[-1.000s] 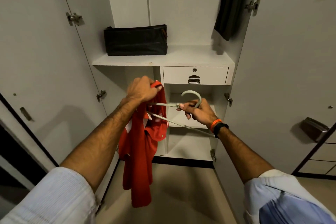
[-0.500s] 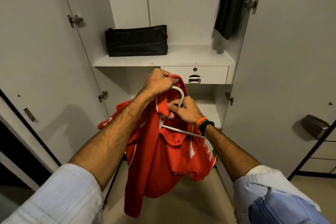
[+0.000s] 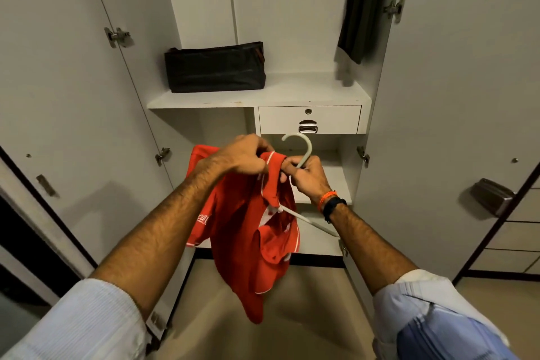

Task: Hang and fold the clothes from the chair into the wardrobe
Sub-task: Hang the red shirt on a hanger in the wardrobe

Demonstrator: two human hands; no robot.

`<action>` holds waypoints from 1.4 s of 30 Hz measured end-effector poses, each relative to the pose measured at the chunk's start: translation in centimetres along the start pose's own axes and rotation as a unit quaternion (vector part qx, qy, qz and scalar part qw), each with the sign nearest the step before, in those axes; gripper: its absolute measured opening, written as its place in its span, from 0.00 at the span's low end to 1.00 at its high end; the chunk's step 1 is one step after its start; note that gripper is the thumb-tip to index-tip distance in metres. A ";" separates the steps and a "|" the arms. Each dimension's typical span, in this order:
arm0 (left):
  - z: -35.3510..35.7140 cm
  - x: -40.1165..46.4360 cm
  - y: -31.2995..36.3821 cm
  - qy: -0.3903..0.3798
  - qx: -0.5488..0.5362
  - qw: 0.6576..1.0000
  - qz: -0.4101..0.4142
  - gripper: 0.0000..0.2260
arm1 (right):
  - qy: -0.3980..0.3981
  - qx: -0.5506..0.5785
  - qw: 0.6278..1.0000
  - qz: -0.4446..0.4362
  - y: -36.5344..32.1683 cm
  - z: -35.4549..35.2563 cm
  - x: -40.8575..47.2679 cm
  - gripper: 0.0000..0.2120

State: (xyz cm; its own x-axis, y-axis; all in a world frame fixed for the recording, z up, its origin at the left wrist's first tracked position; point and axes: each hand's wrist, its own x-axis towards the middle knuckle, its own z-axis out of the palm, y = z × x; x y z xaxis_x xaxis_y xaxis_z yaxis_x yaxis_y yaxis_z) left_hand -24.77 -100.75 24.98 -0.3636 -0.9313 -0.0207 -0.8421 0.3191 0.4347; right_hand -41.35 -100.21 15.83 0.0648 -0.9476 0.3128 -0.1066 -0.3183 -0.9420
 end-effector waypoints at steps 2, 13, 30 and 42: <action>0.4 -0.3 0.1 0.003 0.037 0.999 0.020 0.22 | 0.005 0.015 1.000 0.010 -0.1 0.3 0.0 0.15; 2.8 -1.9 -2.6 0.114 0.017 0.985 0.130 0.15 | -0.018 0.339 0.917 0.207 1.1 -0.8 -0.6 0.13; 2.8 -4.5 -5.0 0.080 0.040 0.984 0.154 0.10 | -0.349 -0.037 0.872 0.340 5.0 1.5 -0.6 0.19; 3.8 -4.4 -7.0 0.099 0.106 0.989 0.017 0.11 | -0.155 -0.233 0.952 0.128 2.0 -1.2 2.1 0.10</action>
State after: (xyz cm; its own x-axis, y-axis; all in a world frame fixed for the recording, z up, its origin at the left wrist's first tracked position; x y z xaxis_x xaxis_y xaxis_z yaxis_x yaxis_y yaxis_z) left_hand -18.76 -98.26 18.58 -0.3258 -0.9286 0.1773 -0.9029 0.3613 0.2329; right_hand -42.66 -102.82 14.76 0.2587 -0.9652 -0.0389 -0.5816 -0.1235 -0.8040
